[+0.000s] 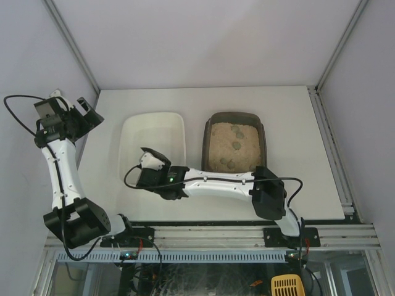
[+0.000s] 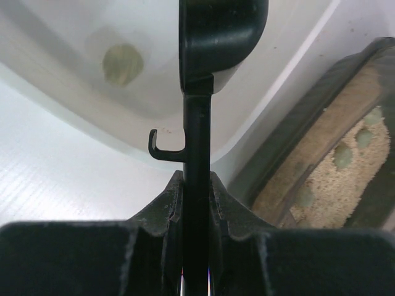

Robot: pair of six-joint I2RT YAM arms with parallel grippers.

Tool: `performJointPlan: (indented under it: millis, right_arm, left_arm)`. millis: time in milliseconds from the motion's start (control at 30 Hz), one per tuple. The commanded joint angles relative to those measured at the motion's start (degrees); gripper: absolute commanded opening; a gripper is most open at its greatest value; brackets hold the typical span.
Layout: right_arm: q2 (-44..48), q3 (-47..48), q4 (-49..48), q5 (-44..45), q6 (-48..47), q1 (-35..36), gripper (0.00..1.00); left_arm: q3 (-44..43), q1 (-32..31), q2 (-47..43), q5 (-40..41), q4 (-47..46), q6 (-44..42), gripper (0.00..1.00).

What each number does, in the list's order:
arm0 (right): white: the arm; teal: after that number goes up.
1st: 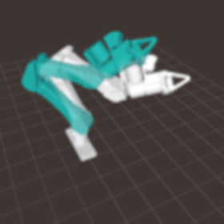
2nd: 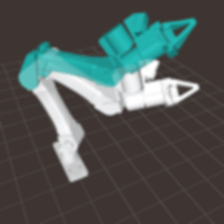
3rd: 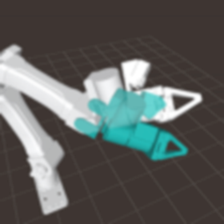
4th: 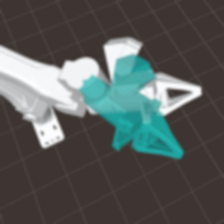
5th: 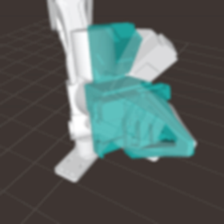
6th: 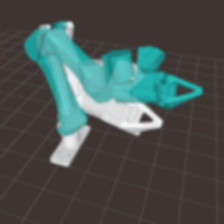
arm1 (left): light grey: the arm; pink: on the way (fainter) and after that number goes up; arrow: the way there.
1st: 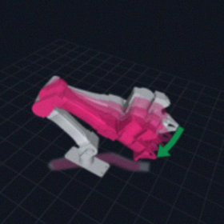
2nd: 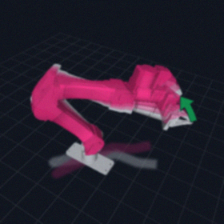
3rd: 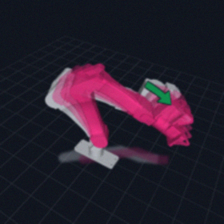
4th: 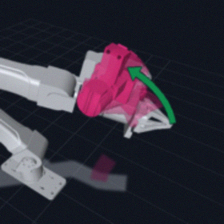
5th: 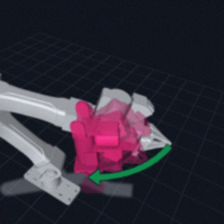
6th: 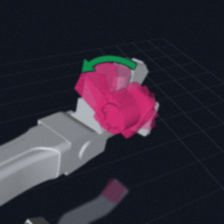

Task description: Clean the litter box

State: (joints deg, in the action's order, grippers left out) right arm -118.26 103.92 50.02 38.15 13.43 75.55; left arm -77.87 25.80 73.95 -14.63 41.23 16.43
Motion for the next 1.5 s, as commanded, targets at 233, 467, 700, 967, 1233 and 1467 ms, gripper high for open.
performJointPlan:
  millis: [233,467,700,967,1233,1467]
  right_arm:
    - [8.7,0.1,0.4,6.0,0.4,-3.9,0.00]
    - [29.5,-15.8,7.7,-8.2,13.2,-17.4,0.00]
    - [42.3,-28.5,12.7,-31.0,21.5,-35.6,0.00]
    - [36.7,-28.6,19.0,-33.7,23.4,-43.4,0.00]
    - [31.1,-27.3,17.8,-32.7,22.1,-46.4,0.00]
    - [27.2,-26.7,14.4,-34.5,21.0,-46.9,0.00]
  left_arm:
    - [5.7,-4.3,-4.1,1.1,-7.8,2.0,1.00]
    - [3.5,-20.9,0.5,3.1,-10.6,4.9,1.00]
    - [3.4,-34.7,7.3,-5.6,-20.6,17.5,1.00]
    - [-0.7,-46.3,20.9,-10.6,-26.2,30.1,1.00]
    - [-3.8,-51.8,30.1,-11.3,-26.1,35.6,1.00]
    - [-0.7,-51.4,27.8,-10.4,-25.2,31.1,1.00]
